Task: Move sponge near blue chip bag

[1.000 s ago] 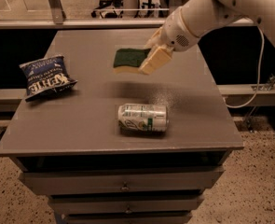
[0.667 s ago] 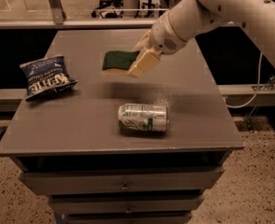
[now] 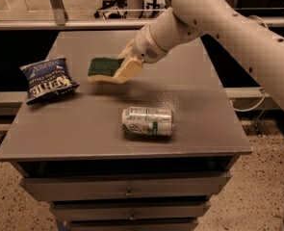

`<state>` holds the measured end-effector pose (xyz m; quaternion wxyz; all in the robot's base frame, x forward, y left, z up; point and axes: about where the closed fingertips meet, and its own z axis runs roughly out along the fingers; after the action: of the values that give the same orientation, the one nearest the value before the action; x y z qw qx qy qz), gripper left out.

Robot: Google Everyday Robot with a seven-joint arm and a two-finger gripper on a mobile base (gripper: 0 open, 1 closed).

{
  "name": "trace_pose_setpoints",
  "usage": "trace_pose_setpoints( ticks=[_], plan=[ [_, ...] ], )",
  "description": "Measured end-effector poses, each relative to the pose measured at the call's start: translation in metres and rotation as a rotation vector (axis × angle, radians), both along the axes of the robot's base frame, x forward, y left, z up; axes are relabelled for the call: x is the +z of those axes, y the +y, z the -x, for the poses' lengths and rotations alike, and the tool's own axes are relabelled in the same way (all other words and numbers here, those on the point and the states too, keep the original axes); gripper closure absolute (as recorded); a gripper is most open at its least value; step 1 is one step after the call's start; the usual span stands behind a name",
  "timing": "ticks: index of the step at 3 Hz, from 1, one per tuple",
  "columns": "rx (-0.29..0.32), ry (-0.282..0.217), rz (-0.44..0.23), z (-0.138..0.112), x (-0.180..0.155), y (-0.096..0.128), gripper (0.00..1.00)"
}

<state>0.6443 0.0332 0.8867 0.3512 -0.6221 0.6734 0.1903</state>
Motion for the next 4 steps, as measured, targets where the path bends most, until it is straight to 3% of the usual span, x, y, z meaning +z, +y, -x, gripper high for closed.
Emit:
trace_pose_setpoints(
  ticks=[1, 2, 3, 4],
  plan=[
    [0.015, -0.001, -0.023, -0.013, -0.006, 0.021, 0.15],
    [0.029, 0.002, -0.037, -0.021, -0.011, 0.036, 0.00],
    [0.020, 0.001, -0.043, -0.024, -0.011, 0.034, 0.00],
    [-0.043, -0.018, -0.040, -0.028, -0.001, 0.003, 0.00]
  ],
)
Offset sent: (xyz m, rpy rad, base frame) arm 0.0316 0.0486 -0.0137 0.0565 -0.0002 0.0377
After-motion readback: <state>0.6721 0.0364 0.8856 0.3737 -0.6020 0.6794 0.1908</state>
